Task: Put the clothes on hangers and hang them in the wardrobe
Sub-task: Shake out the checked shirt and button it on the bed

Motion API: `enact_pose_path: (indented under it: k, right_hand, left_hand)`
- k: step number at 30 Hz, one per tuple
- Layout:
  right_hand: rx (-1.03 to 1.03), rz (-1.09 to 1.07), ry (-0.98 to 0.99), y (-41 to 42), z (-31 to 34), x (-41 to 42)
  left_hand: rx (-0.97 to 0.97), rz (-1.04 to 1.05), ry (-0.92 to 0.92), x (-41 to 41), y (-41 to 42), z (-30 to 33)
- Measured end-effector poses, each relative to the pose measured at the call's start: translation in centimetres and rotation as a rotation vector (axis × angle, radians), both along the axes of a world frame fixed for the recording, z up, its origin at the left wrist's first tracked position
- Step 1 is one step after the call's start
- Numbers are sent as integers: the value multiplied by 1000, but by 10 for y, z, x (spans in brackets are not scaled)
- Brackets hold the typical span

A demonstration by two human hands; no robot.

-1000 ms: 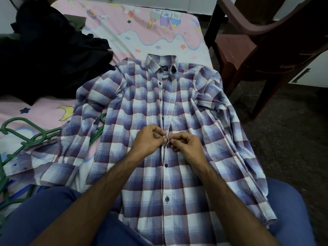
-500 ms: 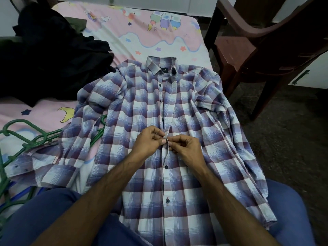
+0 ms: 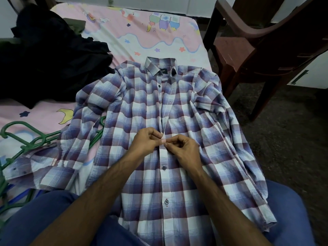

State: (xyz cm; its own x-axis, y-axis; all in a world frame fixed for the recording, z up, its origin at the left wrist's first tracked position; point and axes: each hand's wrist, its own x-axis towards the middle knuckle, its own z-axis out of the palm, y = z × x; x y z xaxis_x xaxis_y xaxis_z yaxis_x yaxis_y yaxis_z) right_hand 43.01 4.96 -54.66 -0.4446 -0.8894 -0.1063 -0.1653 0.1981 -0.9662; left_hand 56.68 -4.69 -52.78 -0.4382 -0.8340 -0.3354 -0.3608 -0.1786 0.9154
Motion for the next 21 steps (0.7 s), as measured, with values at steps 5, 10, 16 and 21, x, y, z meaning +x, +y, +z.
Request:
enact_pose_path:
  k: [5, 10, 16, 21]
  right_hand:
    - [7, 54, 14, 3, 3, 0]
    - [12, 30, 41, 2, 5, 1]
    - [10, 56, 23, -1, -3, -1]
    - [79, 89, 97, -5, -4, -5]
  left_hand:
    - [29, 37, 25, -1, -1, -5]
    - [73, 31, 53, 1, -4, -5]
    - [58, -24, 27, 0, -6, -5]
    - [-108, -137, -75, -2, -3, -4]
